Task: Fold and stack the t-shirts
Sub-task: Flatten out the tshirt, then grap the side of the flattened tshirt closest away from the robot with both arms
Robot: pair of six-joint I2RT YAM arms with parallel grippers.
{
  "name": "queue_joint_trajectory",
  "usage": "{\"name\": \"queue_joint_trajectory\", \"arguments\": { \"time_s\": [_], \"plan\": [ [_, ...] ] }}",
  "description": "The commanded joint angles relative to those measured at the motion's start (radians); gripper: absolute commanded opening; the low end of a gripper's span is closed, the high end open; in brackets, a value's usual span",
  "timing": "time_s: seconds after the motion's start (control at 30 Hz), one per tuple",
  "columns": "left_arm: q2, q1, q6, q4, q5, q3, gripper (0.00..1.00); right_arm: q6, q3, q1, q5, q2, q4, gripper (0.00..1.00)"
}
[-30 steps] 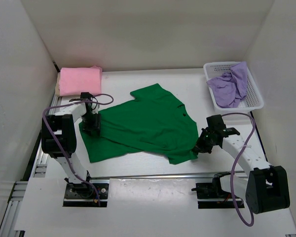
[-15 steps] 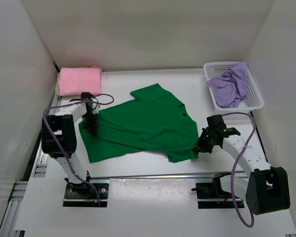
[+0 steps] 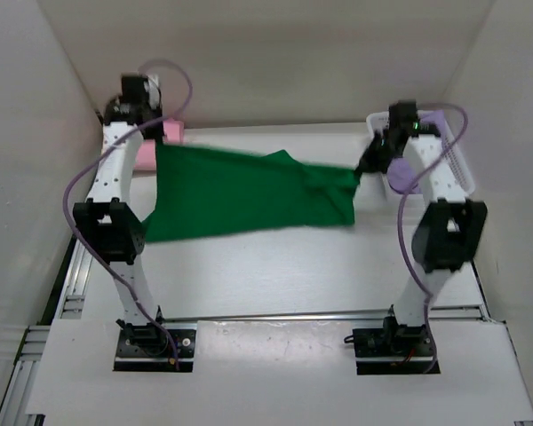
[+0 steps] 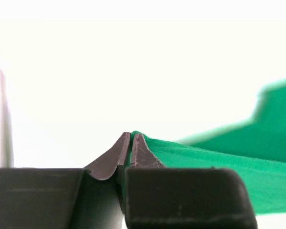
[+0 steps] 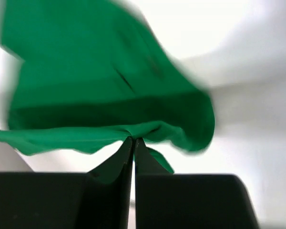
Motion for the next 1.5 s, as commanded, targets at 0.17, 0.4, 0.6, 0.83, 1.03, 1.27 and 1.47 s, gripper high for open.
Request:
{"name": "queue_joint_trajectory", "arguments": {
  "time_s": [0.17, 0.4, 0.6, 0.83, 1.03, 1.27, 1.47],
  "plan": [
    [-0.159, 0.003, 0.001, 0.199, -0.111, 0.345, 0.11, 0.115, 0.5, -0.134, -0.143, -0.073, 0.134, 0.0],
    [-0.397, -0.006, 0.001, 0.199, -0.047, -0.142, 0.11, 0.041, -0.101, -0.124, -0.075, -0.497, 0.216, 0.0],
    [-0.59, -0.016, 0.001, 0.21, -0.025, -0.588, 0.11, 0.041, -0.558, -0.106, -0.085, -0.756, 0.227, 0.0],
    [-0.728, -0.046, 0.001, 0.219, -0.037, -0.965, 0.11, 0.076, -0.995, -0.106, -0.15, -0.998, 0.227, 0.0],
    [-0.823, -0.046, 0.001, 0.219, -0.068, -1.181, 0.11, 0.086, -1.127, -0.106, -0.192, -1.075, 0.19, 0.0],
    [-0.871, -0.046, 0.001, 0.199, -0.088, -1.221, 0.11, 0.066, -1.108, -0.106, -0.18, -1.022, 0.203, 0.0],
    [-0.722, -0.046, 0.001, 0.199, -0.051, -1.086, 0.11, 0.014, -0.948, -0.106, -0.17, -0.76, 0.306, 0.0]
  ]
}}
